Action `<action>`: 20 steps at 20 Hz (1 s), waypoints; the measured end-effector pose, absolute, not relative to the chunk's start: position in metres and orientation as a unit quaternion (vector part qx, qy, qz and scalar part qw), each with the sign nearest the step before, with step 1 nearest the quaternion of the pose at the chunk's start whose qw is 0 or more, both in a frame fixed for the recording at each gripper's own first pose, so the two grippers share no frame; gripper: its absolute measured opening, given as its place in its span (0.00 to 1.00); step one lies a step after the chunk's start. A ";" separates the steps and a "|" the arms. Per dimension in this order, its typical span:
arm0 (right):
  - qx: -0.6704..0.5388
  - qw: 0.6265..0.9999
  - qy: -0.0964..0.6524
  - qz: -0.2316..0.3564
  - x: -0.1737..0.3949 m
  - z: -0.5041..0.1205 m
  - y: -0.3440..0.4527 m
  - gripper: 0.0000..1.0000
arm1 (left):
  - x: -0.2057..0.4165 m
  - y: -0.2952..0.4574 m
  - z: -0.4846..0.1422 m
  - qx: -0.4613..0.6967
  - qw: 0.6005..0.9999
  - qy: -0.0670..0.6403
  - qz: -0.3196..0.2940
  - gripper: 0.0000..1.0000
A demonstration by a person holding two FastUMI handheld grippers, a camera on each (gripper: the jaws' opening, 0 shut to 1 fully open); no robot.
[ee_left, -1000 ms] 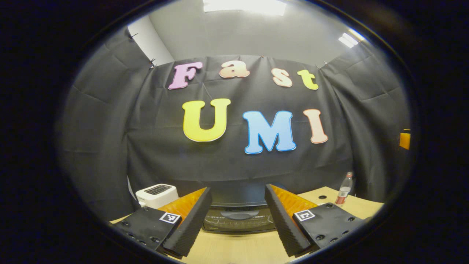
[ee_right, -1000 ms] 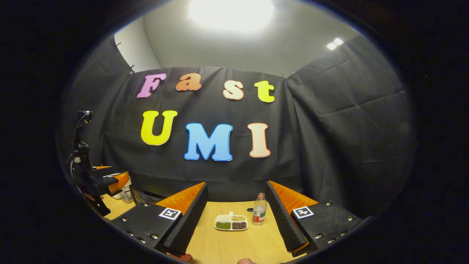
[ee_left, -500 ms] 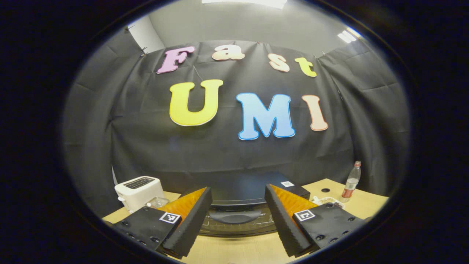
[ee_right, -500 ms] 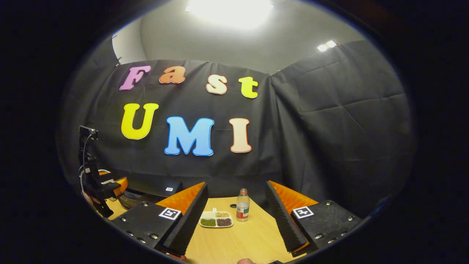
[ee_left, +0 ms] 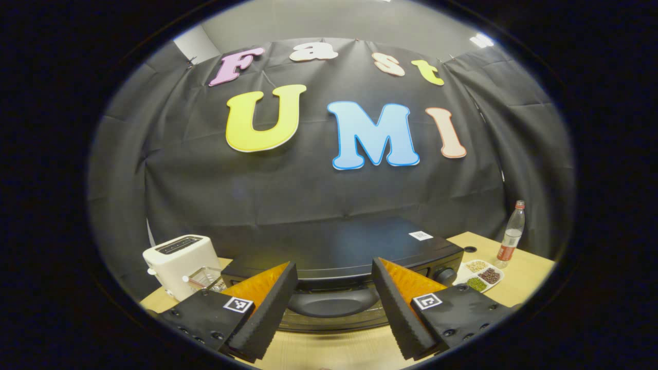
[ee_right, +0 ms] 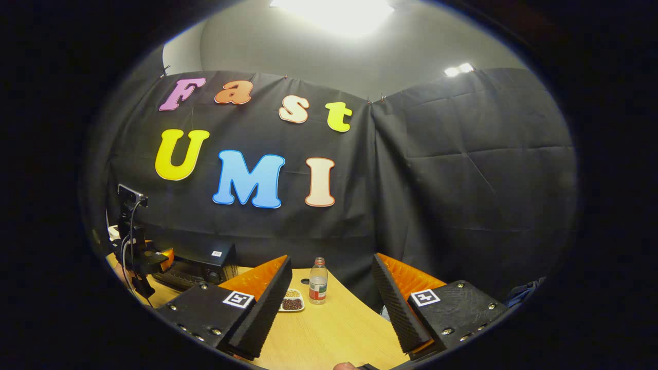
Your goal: Open the electric oven with the left hand, put the food in, and close the electric oven.
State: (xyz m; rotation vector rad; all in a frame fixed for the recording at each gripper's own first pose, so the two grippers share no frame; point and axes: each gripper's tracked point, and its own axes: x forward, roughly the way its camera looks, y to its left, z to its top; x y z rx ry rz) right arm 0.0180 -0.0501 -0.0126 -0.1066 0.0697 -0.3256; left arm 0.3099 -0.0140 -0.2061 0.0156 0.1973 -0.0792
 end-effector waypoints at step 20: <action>-0.069 0.990 0.032 -0.116 0.025 -0.010 -0.028 0.95 | 0.275 -0.009 -0.233 0.000 0.994 0.105 -0.023 1.00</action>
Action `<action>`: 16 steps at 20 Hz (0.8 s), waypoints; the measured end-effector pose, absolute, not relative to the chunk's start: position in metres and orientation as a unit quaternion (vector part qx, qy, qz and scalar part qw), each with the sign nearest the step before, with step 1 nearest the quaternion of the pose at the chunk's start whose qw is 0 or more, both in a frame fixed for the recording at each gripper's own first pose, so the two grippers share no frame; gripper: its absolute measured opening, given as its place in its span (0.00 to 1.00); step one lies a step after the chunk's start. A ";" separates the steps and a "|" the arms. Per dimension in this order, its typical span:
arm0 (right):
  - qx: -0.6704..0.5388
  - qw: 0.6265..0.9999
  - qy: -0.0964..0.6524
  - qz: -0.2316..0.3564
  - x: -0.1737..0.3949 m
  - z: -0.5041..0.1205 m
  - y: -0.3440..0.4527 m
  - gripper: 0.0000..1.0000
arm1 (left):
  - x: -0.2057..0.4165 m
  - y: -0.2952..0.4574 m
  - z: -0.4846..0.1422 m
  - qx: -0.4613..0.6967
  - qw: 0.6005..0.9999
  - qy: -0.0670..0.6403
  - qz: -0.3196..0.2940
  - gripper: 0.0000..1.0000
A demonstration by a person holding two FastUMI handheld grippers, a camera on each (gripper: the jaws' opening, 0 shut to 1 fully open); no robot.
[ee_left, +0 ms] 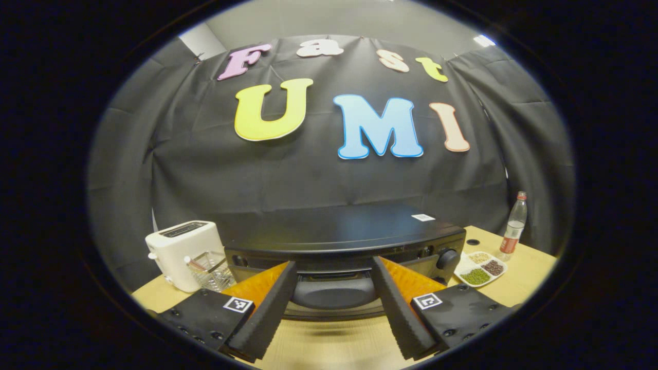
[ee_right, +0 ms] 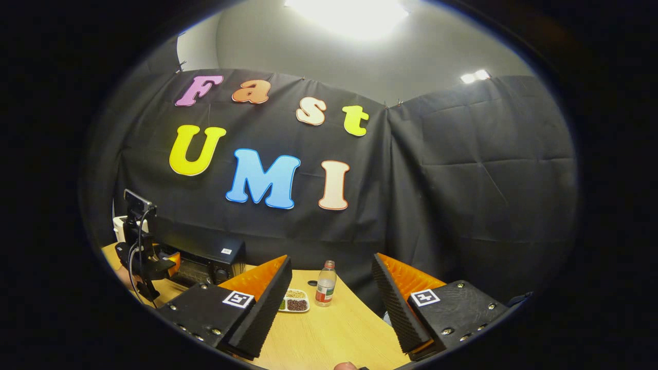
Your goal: Open the electric oven with the left hand, put the food in, and close the electric oven.
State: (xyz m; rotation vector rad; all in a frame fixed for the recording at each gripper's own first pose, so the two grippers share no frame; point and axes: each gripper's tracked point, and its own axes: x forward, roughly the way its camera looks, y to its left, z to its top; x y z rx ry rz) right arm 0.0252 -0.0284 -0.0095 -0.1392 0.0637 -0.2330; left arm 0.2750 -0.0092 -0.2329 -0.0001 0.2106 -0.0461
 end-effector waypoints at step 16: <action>-0.044 0.994 0.047 -0.088 0.022 -0.025 -0.024 0.95 | 0.201 -0.013 -0.278 0.007 0.988 0.150 -0.023 1.00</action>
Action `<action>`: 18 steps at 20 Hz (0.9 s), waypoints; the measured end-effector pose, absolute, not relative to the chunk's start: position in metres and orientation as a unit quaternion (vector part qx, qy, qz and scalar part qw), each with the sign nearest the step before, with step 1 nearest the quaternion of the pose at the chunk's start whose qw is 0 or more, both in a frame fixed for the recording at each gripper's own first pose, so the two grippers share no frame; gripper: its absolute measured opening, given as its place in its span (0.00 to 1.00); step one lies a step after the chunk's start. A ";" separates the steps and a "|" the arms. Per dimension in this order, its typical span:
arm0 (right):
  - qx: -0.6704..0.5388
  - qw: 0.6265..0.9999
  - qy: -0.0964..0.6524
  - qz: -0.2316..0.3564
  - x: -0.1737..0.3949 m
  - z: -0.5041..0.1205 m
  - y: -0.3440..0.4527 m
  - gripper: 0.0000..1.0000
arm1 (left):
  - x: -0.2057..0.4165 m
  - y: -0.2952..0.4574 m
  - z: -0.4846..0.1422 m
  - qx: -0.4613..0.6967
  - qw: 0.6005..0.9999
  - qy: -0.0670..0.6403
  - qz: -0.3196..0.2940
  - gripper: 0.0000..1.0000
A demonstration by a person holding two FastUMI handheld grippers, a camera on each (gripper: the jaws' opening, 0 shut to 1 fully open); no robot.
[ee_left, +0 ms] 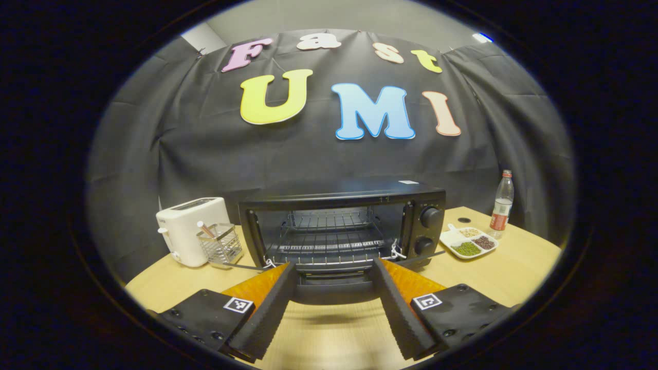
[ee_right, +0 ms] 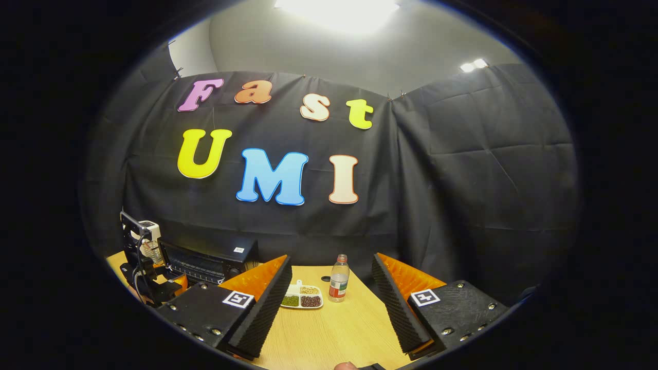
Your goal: Open the electric oven with the left hand, put the food in, and close the electric oven.
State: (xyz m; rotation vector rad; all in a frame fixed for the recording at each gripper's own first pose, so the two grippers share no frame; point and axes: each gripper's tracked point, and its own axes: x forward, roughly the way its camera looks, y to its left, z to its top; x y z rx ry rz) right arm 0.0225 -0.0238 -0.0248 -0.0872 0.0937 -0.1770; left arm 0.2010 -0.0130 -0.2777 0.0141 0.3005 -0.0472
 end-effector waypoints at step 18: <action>-0.043 0.996 0.070 -0.037 0.012 -0.038 -0.020 0.95 | 0.141 -0.016 -0.334 0.008 0.975 0.220 0.000 0.97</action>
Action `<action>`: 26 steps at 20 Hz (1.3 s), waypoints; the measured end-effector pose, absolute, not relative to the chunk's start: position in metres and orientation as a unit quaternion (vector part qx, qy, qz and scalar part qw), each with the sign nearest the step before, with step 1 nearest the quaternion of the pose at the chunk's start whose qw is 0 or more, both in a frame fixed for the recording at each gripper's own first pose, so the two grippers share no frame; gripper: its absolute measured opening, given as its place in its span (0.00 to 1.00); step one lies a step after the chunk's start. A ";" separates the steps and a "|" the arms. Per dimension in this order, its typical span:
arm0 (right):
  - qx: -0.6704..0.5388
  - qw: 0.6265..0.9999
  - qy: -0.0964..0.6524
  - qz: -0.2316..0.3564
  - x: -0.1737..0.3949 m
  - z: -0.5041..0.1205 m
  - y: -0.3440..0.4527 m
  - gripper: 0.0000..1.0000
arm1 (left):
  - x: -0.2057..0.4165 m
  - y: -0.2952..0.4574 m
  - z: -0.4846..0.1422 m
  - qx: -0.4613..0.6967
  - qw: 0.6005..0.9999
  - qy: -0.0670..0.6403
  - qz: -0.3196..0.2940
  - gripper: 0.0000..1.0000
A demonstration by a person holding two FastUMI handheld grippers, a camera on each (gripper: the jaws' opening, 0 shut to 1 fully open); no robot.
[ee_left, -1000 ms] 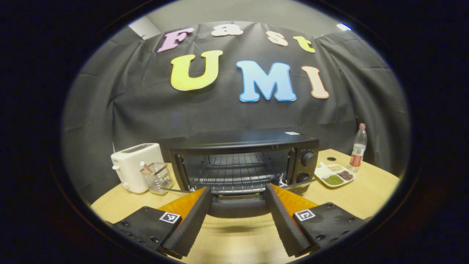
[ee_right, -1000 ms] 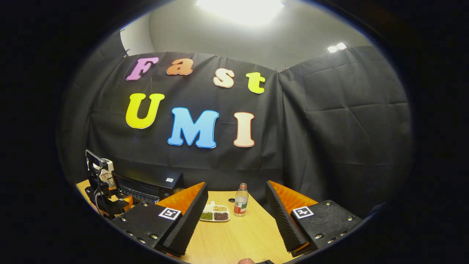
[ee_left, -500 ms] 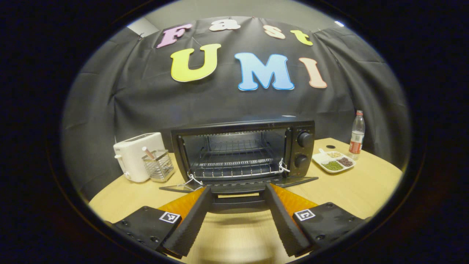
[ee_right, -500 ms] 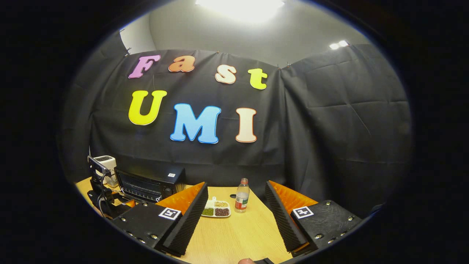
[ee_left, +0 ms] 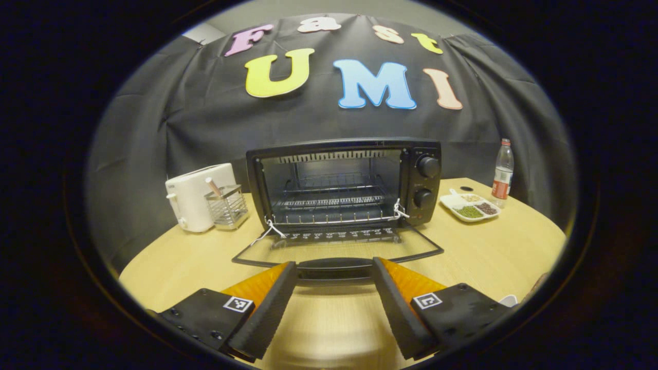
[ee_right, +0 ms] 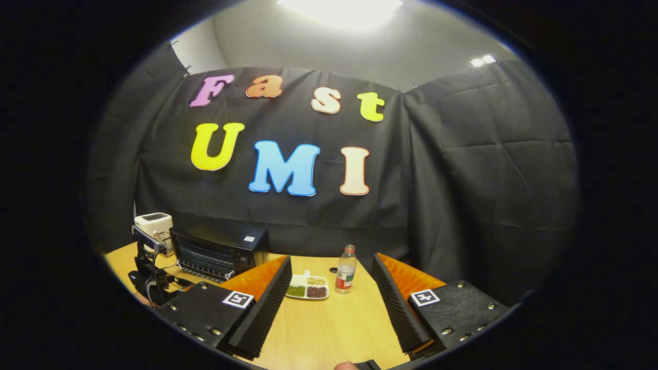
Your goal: Open the electric oven with the left hand, put the food in, and close the electric oven.
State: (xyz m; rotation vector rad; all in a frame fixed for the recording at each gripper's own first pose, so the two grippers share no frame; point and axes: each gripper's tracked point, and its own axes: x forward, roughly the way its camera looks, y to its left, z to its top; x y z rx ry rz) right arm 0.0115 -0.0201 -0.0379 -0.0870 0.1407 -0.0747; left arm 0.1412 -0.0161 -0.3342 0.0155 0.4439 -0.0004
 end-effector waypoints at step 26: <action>0.120 0.934 0.286 0.178 0.019 -0.189 0.098 0.98 | 0.031 0.055 -0.059 0.006 0.996 0.015 0.086 1.00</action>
